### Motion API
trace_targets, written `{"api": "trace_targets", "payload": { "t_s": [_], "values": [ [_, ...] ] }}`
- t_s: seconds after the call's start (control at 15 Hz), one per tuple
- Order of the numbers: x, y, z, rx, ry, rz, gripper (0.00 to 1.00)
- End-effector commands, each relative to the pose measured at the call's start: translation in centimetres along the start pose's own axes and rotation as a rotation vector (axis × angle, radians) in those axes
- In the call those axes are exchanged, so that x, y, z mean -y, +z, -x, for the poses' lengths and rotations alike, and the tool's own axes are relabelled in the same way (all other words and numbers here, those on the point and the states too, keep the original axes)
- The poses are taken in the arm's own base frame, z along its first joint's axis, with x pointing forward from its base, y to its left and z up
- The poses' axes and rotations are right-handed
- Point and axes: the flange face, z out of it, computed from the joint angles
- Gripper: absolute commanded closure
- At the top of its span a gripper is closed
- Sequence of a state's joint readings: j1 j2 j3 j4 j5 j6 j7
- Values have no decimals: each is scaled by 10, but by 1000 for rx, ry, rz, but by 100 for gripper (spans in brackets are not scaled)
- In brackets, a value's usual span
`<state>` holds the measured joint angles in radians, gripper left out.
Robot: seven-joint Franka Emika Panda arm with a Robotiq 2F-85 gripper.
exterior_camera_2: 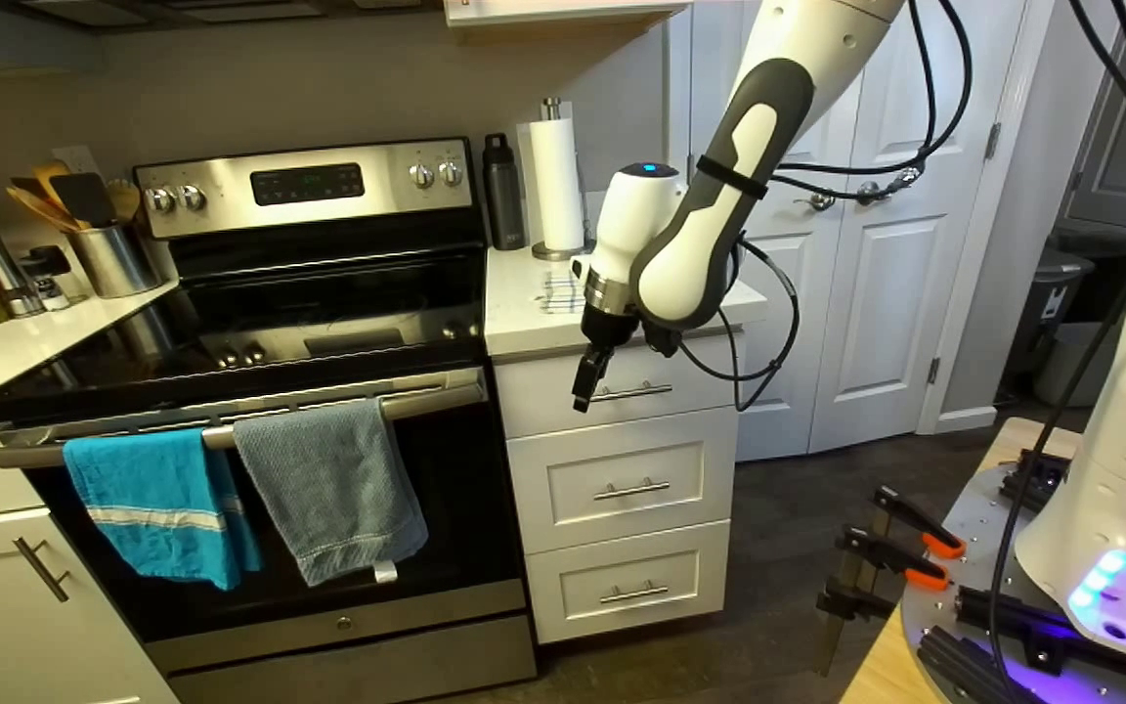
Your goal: Open the top right drawer
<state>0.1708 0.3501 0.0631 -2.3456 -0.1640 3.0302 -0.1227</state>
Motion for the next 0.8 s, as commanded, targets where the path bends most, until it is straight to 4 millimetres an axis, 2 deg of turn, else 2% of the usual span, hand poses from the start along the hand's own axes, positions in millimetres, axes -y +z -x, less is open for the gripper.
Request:
{"api": "trace_targets", "payload": {
  "t_s": [0.0,0.2,0.73],
  "values": [
    [-10,4,19,-66,-59,37,0],
    [-17,13,24,-111,-61,50,0],
    [-20,43,28,-150,-113,105,0]
  ]
}}
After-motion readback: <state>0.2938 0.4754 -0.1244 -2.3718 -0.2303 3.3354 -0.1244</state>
